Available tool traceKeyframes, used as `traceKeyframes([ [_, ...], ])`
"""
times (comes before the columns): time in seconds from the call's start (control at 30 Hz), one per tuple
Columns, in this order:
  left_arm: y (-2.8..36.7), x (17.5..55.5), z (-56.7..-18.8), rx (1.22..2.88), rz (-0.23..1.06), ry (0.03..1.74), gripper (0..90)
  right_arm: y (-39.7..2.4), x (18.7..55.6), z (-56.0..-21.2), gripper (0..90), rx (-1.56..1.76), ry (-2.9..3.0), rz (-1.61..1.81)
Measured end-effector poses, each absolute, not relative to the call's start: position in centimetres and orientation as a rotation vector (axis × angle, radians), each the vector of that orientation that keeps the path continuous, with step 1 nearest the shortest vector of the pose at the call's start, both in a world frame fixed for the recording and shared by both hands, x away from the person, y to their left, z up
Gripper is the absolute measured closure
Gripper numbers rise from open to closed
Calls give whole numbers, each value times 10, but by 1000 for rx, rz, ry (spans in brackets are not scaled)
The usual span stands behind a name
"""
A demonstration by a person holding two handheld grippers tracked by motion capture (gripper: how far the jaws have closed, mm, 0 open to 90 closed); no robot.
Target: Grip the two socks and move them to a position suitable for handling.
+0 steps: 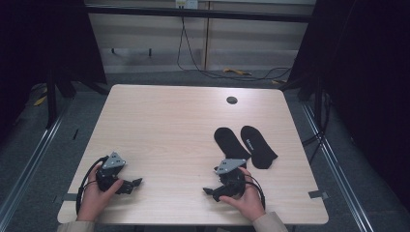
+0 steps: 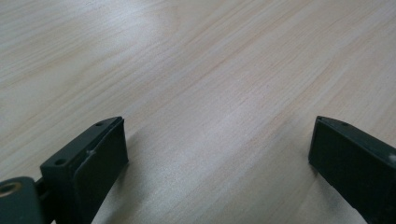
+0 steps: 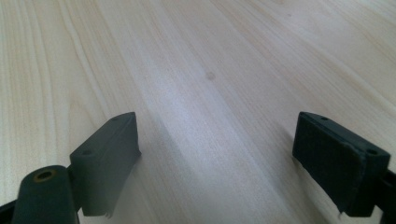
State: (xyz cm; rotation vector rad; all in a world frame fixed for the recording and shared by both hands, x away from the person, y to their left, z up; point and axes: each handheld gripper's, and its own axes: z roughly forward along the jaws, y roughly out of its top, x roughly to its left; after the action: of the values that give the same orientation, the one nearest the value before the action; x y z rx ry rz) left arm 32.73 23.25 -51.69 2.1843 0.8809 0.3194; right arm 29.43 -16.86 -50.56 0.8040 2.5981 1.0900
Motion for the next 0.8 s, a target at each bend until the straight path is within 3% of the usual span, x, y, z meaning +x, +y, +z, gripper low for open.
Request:
traceKeyframes([
  [0.3, 233, 328, -517, 2189, 318, 871, 31, -169, 293, -505, 147, 819, 2593, 1088],
  [0.47, 233, 328, -517, 2192, 317, 869, 29, -175, 293, -503, 246, 885, 2555, 1098],
  [0.8, 233, 328, -517, 2192, 317, 870, 28, -225, 323, -468, 273, 1065, 2363, 1042],
])
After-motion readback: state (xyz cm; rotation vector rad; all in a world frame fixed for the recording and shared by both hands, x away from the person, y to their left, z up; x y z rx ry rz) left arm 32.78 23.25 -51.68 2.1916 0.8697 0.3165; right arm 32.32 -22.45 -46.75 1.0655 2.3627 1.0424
